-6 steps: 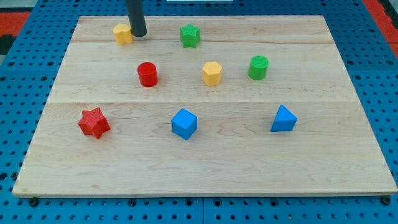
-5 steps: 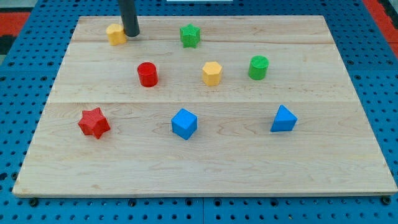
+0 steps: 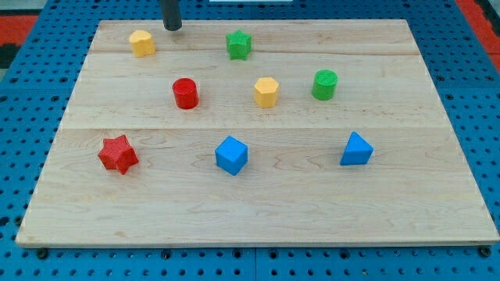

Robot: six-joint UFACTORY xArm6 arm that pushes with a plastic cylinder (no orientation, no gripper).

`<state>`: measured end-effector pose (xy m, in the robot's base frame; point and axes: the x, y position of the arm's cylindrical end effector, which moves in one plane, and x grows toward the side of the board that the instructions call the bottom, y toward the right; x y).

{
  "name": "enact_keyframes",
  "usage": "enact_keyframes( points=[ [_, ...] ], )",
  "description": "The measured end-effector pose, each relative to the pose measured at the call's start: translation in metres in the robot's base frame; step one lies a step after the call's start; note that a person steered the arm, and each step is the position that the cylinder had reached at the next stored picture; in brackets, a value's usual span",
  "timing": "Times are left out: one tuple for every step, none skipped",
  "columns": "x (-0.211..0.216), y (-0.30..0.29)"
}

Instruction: Push the green star above the yellow hexagon

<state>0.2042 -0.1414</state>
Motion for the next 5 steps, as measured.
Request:
enact_keyframes(
  points=[
    [0.000,0.000],
    [0.002,0.006],
    [0.053,0.064],
    [0.069,0.081],
    [0.043,0.061]
  ],
)
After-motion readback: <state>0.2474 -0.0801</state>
